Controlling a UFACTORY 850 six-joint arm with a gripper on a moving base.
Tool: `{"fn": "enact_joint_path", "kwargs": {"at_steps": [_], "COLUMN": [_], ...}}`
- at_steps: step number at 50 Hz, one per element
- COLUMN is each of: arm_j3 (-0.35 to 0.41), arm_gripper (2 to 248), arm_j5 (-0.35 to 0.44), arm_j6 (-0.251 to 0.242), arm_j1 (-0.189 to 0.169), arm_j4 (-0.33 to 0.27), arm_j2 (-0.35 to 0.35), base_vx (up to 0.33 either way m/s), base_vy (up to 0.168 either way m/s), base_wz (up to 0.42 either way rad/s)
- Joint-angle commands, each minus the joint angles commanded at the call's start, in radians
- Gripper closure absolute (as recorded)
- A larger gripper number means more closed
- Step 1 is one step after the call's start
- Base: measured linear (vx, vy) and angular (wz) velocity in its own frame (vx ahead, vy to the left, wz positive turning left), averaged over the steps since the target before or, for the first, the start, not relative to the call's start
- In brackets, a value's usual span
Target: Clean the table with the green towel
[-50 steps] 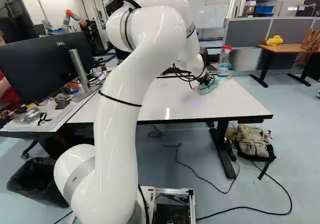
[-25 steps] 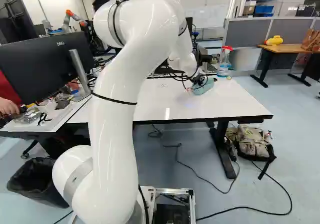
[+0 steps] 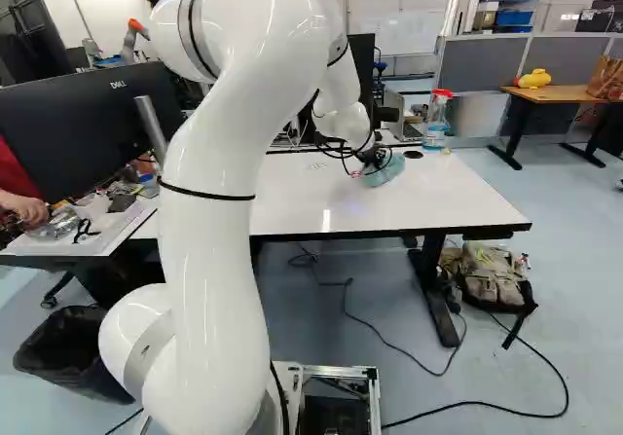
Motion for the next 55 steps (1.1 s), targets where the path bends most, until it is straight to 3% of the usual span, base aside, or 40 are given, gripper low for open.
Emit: {"fn": "enact_joint_path", "kwargs": {"at_steps": [14,30,55], "arm_j3": [0.074,0.142,0.066], "arm_gripper": [211,211,211], "arm_j5": [0.000,0.000,0.000], "arm_j6": [0.000,0.000,0.000], "arm_j1": [0.003,-0.021,-0.076], "arm_j4": [0.000,0.000,0.000], "arm_j2": [0.055,0.107,0.050], "base_vx": [0.000,0.000,0.000], "base_vy": [0.000,0.000,0.000], "base_wz": [0.000,0.000,0.000]}}
